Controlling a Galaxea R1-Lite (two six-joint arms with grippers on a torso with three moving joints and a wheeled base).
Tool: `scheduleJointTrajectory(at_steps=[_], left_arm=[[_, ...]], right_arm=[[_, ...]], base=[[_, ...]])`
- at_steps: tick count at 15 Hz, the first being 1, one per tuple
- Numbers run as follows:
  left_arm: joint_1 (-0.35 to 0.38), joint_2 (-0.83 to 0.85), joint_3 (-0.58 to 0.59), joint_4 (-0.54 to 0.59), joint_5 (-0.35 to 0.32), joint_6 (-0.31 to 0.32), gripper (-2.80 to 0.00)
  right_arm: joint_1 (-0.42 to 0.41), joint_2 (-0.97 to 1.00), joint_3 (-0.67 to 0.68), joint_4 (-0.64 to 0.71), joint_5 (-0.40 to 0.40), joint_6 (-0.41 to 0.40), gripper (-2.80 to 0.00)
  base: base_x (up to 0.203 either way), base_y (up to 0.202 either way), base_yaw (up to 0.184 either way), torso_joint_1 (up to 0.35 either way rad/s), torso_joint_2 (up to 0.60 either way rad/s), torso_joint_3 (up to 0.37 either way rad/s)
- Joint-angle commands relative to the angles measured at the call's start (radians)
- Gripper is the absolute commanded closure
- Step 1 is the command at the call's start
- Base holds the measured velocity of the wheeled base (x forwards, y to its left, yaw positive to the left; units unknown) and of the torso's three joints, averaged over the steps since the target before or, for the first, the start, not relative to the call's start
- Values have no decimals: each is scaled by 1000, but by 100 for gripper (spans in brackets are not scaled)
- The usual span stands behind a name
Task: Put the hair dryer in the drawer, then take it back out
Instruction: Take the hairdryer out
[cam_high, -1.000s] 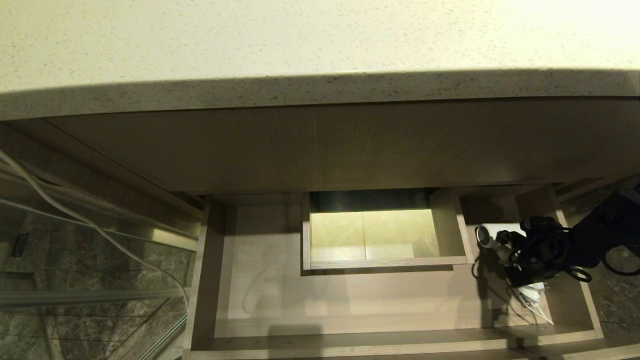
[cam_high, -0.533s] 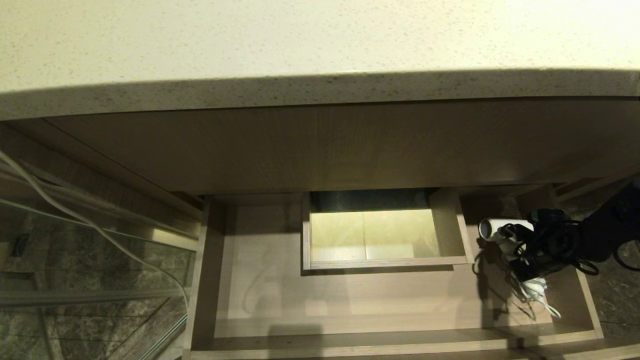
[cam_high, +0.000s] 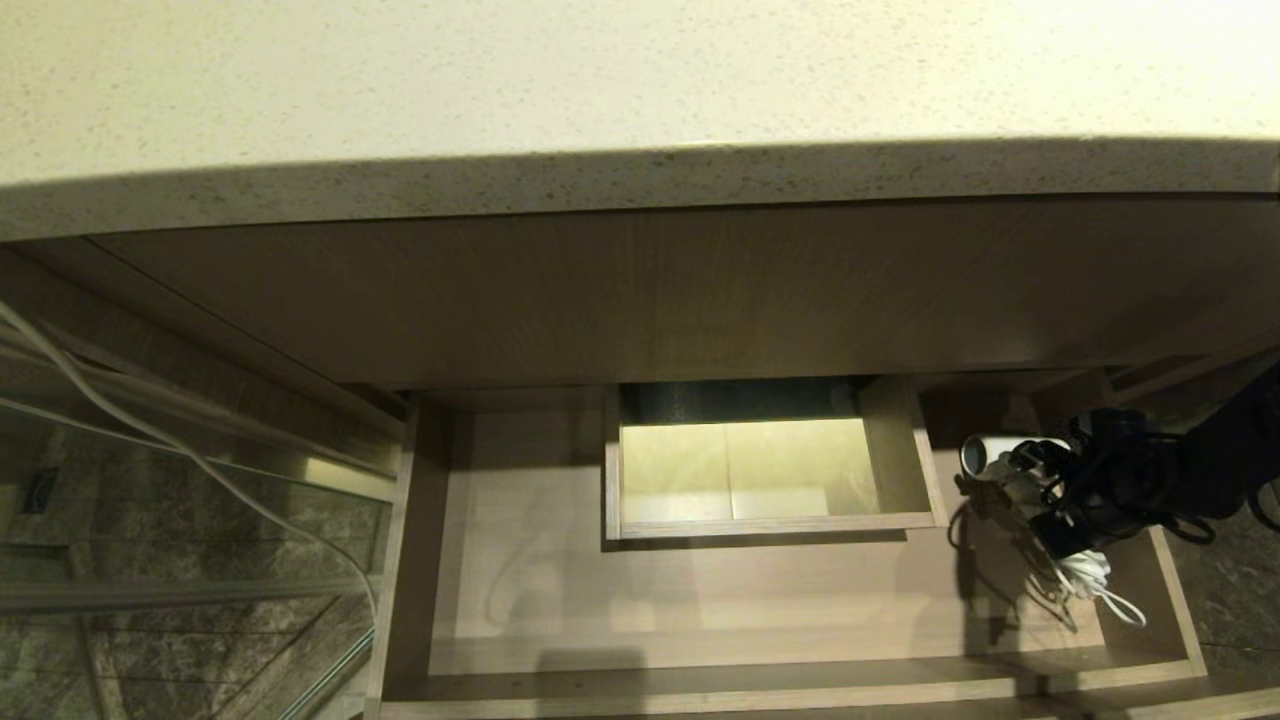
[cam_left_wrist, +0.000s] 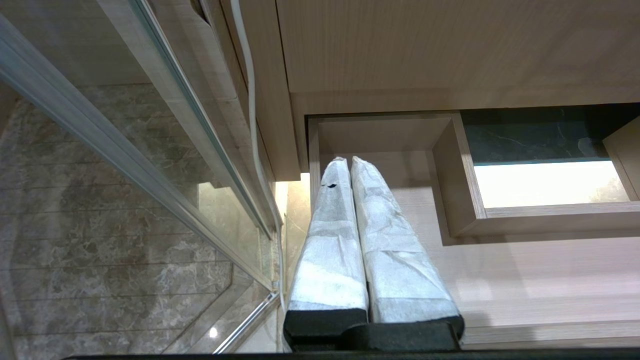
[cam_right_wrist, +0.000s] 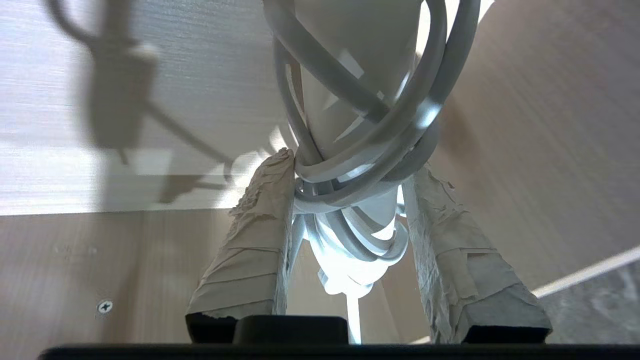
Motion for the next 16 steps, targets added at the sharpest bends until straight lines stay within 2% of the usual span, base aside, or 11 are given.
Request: scheduleJointTrajectory(at_steps=[1, 4, 11, 16], left_arm=[[0, 0, 40, -2, 0, 0, 0], [0, 0, 40, -2, 0, 0, 0], [0, 0, 40, -2, 0, 0, 0], [0, 0, 40, -3, 0, 0, 0]], right_arm=[[-1, -25, 10, 0, 9, -5, 0], [0, -39, 13, -2, 32, -34, 0], [-12, -64, 22, 0, 34, -41, 0], [-17, -94, 50, 0, 50, -85, 0]], base=[[0, 0, 0, 0, 0, 0], [0, 0, 0, 0, 0, 0], [0, 0, 0, 0, 0, 0], [0, 0, 0, 0, 0, 0]])
